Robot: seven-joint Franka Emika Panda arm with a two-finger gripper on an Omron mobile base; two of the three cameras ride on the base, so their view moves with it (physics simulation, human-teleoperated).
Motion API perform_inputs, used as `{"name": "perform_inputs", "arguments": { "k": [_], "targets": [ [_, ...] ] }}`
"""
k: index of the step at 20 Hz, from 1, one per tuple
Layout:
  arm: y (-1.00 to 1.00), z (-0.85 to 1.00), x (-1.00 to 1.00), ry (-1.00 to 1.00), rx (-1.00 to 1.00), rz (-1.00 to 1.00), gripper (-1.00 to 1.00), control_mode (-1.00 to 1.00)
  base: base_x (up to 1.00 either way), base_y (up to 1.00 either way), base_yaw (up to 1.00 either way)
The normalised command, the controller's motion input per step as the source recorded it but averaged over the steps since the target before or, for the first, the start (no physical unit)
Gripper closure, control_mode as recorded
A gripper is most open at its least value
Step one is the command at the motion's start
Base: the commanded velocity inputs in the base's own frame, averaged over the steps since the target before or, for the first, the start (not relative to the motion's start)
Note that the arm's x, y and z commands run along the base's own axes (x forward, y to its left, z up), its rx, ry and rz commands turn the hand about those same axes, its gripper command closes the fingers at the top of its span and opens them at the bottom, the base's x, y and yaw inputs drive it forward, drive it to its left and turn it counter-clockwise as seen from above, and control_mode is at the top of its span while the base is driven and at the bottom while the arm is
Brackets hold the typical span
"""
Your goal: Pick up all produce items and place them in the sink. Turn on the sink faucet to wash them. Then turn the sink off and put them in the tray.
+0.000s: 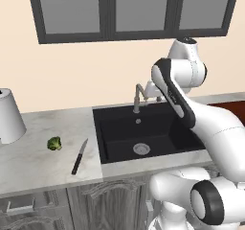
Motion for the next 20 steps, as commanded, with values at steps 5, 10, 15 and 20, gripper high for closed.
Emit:
{"name": "perform_inputs", "arguments": {
  "k": [5, 10, 15, 20],
  "targets": [
    [0.36, -0.03, -0.06, -0.01, -0.05, 0.0, -1.0, -1.0, 0.0, 0.0, 0.0],
    [0.83, -0.13, -0.11, 0.01, -0.12, 0.0, -1.0, -1.0, 0.0, 0.0, 0.0],
    [0.8, -0.28, -0.02, 0.08, -0.1, 0.01, -1.0, -1.0, 0.0, 0.0, 0.0],
    [0.77, -0.32, 0.0, 0.06, -0.08, 0.03, -1.0, -1.0, 0.0, 0.0, 0.0]
  ]
}}
